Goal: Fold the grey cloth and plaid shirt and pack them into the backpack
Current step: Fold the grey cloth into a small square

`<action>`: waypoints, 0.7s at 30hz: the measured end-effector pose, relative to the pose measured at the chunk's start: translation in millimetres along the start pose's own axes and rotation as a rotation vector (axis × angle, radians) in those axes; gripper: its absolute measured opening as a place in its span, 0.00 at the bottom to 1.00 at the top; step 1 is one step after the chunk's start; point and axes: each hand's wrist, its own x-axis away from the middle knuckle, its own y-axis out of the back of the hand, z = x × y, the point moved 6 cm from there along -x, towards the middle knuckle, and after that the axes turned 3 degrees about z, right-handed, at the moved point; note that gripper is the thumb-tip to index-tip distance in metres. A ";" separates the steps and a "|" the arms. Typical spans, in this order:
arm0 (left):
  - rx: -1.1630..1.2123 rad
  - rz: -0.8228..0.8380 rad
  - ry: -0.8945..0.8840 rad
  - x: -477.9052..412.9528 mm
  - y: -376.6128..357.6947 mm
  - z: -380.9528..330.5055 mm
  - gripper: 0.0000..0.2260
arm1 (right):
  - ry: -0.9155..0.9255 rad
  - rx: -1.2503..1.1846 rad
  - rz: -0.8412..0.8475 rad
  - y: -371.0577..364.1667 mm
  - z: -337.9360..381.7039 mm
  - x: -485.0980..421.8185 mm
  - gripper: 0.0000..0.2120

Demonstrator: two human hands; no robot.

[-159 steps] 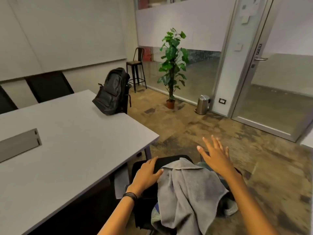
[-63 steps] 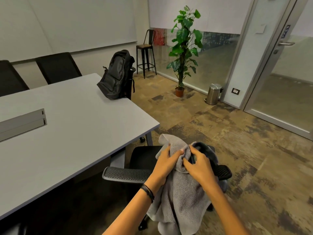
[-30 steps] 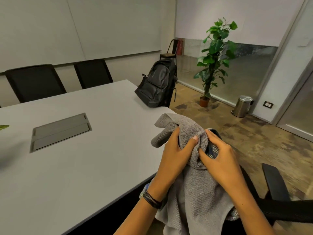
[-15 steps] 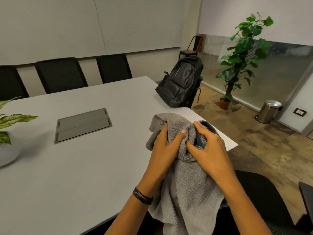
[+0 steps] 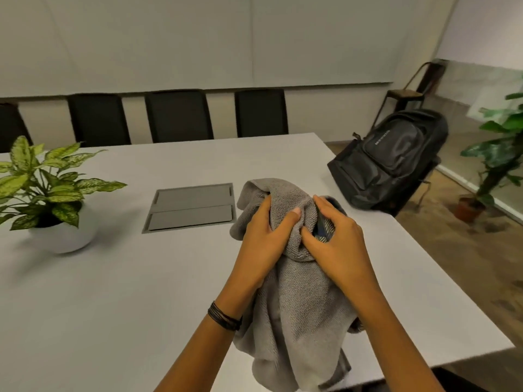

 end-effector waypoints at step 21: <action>-0.269 -0.430 -0.203 -171.3 182.0 -16.1 0.20 | 0.352 -0.207 0.173 -147.7 75.1 -229.1 0.29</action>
